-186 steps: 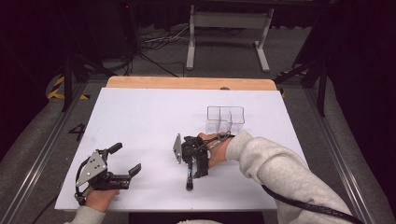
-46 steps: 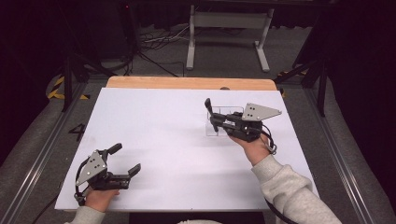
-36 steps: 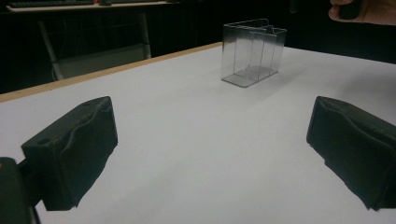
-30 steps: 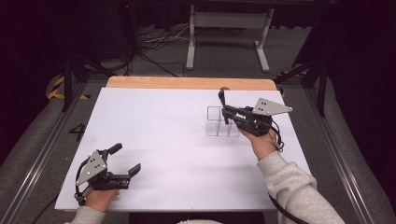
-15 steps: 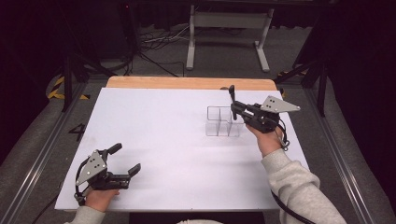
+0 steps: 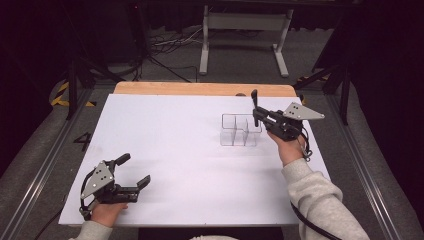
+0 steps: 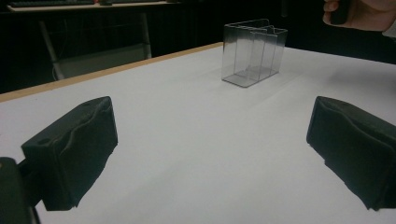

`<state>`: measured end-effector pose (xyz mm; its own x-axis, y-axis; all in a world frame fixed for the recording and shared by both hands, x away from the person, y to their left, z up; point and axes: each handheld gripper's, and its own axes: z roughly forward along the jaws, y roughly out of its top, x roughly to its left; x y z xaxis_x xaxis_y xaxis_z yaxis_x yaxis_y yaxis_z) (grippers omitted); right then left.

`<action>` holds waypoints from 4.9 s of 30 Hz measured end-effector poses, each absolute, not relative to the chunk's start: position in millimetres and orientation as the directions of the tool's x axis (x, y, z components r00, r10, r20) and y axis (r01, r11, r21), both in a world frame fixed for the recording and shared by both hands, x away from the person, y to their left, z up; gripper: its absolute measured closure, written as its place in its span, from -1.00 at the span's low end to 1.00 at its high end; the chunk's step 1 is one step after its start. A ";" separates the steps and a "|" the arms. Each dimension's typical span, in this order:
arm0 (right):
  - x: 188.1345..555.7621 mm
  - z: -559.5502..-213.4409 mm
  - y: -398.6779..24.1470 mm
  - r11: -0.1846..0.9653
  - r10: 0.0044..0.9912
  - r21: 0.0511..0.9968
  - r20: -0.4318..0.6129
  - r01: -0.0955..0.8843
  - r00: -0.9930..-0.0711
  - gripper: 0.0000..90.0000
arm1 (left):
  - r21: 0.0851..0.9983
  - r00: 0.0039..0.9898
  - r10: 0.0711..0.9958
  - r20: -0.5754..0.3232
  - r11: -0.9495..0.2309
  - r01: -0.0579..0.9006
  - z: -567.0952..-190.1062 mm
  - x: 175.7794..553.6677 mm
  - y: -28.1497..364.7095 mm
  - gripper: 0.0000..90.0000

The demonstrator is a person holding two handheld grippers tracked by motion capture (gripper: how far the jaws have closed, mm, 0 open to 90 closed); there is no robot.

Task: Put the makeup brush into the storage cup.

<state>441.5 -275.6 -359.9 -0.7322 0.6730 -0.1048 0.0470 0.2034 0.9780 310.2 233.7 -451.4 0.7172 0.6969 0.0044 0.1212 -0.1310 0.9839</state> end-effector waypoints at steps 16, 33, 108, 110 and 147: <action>448.7 -383.3 -277.7 0.229 0.687 0.971 -0.113 0.066 -0.718 0.76 | 0.983 0.720 0.694 0.005 -0.135 0.124 -451.7 310.6 233.9 -0.95; 452.8 -399.1 -281.4 0.236 0.694 0.967 -0.098 0.098 -0.713 0.76 | 0.984 0.718 0.696 0.003 -0.131 0.123 -451.7 310.5 233.8 -0.95; 350.3 -410.6 -311.5 0.156 0.610 0.987 -0.070 0.033 -0.789 -0.96 | 0.986 0.732 0.681 0.001 -0.121 0.111 -445.7 308.1 232.6 -0.96; 349.3 -414.4 -312.1 0.147 0.613 0.989 -0.069 0.029 -0.787 -0.96 | 0.987 0.732 0.682 0.003 -0.122 0.109 -445.6 308.3 232.8 -0.96; 340.8 -452.9 -301.7 0.216 0.644 0.972 -0.071 0.092 -0.762 -0.95 | 0.988 0.755 0.656 -0.009 -0.111 0.108 -443.0 313.1 227.7 -0.96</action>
